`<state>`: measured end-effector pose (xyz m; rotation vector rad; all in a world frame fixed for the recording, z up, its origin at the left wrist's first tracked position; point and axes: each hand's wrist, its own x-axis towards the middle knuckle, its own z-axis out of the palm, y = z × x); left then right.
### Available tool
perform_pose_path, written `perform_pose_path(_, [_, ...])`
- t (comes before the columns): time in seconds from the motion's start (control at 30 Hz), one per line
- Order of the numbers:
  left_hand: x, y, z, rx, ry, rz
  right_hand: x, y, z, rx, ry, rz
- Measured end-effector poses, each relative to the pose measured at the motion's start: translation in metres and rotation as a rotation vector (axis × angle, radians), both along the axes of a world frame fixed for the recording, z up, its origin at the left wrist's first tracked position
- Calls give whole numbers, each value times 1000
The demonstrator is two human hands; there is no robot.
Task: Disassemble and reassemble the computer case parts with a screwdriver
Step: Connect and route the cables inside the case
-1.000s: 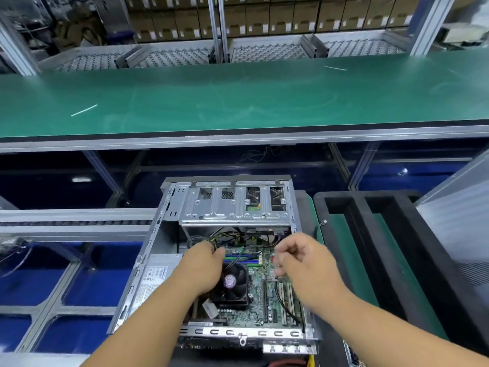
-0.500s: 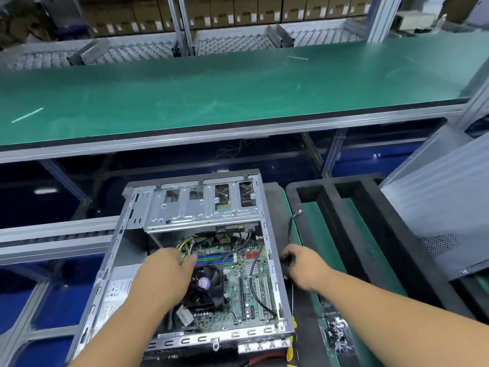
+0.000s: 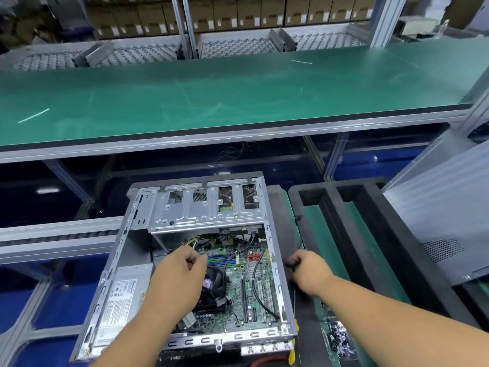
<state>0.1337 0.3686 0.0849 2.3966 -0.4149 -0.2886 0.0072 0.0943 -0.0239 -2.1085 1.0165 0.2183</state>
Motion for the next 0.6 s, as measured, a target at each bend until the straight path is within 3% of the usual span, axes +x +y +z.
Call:
perform_pose_path(0.13, [3,0,4,-133,55,41,1,1,27,270,-313,-487])
perform_pose_path(0.23, [4,-2,6,-203,118,36,2,7,71,321,-546,-577])
perform_pose_path(0.43, [-4,-21,25,-446,355,20,-6,62,163,353,-874,-252])
perform_pose_path(0.6, [-2,-48,54,-688,633,10,-6,111,165,473,-795,50])
